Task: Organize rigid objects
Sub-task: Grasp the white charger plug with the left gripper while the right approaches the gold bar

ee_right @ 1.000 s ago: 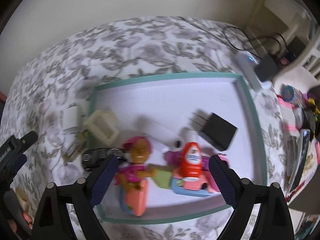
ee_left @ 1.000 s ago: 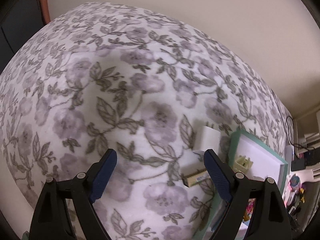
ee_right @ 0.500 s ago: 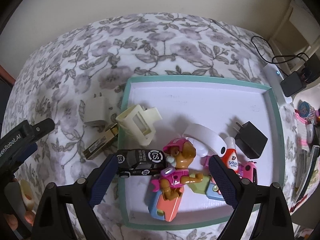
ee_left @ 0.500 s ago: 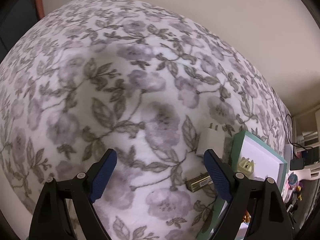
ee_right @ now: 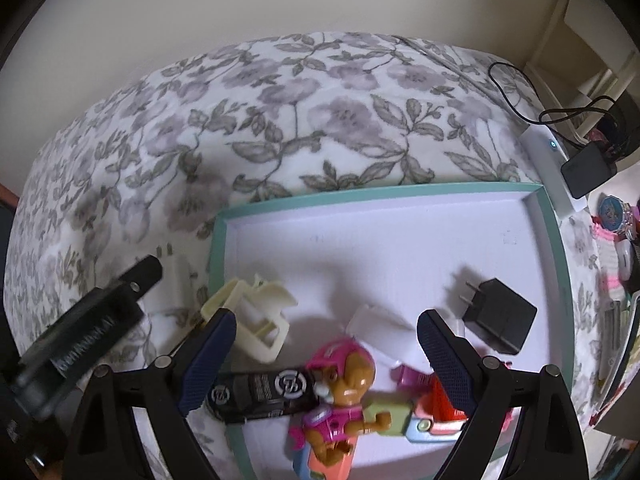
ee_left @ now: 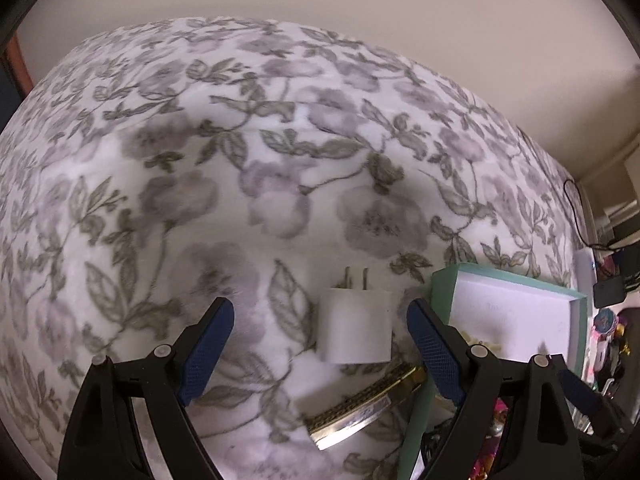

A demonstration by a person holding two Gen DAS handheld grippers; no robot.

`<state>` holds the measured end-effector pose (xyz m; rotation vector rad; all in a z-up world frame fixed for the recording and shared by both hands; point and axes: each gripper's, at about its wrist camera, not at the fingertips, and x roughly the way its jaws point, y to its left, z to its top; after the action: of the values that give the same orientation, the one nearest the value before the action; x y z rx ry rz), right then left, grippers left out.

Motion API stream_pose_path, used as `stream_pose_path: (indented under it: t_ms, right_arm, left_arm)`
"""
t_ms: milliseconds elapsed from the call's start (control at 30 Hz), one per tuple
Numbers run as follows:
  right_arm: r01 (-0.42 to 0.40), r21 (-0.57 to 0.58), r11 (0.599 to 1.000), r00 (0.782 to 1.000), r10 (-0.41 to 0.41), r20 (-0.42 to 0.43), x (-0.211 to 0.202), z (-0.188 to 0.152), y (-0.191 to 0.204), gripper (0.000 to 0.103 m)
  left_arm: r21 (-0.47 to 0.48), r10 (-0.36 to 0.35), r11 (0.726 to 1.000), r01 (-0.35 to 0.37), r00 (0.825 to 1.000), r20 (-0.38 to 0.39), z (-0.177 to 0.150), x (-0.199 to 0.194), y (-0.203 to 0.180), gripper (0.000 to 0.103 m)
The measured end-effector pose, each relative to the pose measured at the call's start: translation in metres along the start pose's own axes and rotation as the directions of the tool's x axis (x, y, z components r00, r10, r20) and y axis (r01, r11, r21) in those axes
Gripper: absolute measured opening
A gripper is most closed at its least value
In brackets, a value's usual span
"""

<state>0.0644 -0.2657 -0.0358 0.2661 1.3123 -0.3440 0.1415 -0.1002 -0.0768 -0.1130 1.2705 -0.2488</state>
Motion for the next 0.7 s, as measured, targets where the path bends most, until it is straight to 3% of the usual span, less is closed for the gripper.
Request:
stream_pose_path:
  t_ms: [133, 233, 367, 567, 700]
  right_arm:
    - [-0.011, 0.024, 1.000, 1.000, 0.011, -0.019, 0.009, 0.005, -0.005, 0.094]
    - [-0.004, 0.031, 1.000, 1.000, 0.005, -0.025, 0.013, 0.007, -0.008, 0.094]
    - [-0.002, 0.047, 0.999, 0.999, 0.004, -0.035, 0.016, 0.007, -0.012, 0.094]
    - [-0.003, 0.052, 0.999, 0.999, 0.006, -0.039, 0.016, 0.006, -0.013, 0.094]
    - [-0.007, 0.058, 0.998, 0.999, 0.009, -0.034, 0.013, 0.005, -0.012, 0.094]
  left_arm:
    - [0.015, 0.002, 1.000, -0.002, 1.000, -0.019, -0.001, 0.011, -0.003, 0.086]
    - [0.021, 0.001, 1.000, 0.000, 0.999, -0.034, -0.001, 0.017, -0.004, 0.075]
    - [0.032, -0.007, 0.999, 0.009, 0.999, -0.050, -0.002, 0.020, -0.006, 0.070]
    - [0.079, -0.029, 0.996, 0.034, 0.997, -0.067, -0.005, 0.018, -0.016, 0.047]
    - [0.097, -0.018, 0.995, 0.026, 0.997, -0.076, -0.006, 0.017, -0.016, 0.045]
